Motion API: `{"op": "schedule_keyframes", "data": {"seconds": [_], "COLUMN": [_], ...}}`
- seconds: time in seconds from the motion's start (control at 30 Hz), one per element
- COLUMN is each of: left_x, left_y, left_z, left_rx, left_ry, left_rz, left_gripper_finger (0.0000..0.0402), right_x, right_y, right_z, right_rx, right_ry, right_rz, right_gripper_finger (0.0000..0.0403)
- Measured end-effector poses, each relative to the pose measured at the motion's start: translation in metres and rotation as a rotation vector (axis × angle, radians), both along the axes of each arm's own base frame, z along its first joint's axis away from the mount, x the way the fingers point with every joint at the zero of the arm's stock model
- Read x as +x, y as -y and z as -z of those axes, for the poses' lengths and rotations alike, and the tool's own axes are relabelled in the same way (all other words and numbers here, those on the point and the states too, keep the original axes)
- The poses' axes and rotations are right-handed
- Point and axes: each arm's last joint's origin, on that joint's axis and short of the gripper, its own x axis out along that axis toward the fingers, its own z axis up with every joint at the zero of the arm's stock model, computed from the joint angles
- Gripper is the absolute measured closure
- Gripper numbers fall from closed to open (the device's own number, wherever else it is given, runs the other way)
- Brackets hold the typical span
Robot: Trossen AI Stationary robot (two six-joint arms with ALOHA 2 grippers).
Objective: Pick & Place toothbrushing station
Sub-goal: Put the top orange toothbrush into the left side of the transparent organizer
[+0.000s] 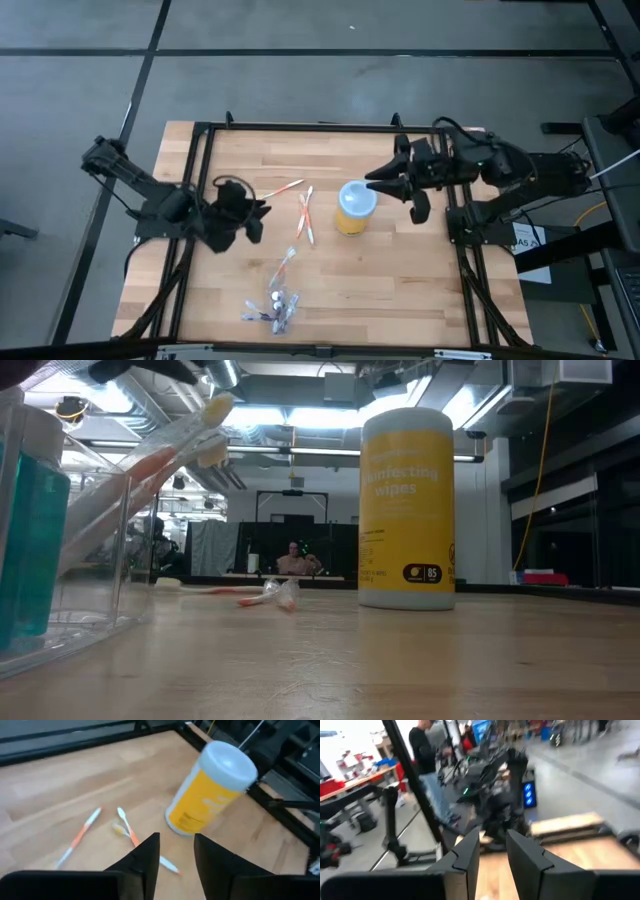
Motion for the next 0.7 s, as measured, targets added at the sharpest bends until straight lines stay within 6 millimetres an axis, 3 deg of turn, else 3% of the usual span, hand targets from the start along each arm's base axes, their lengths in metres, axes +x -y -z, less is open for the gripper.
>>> {"op": "schedule_keyframes", "data": {"seconds": [0.33, 0.7], "left_x": [-0.021, -0.033], "left_y": [-0.025, -0.041], "left_z": [-0.037, -0.05], "left_rx": [0.091, 0.088], "left_ry": [0.158, 0.234], "left_rz": [0.012, -0.049], "left_gripper_finger": [0.0273, 0.026], "right_x": [0.019, 0.055], "right_y": [0.049, 0.142], "right_z": [0.026, 0.072], "right_rx": [0.019, 0.079], "right_ry": [-0.191, -0.313], "right_rz": [-0.096, -0.141], "right_gripper_finger": [0.0302, 0.0302]}}
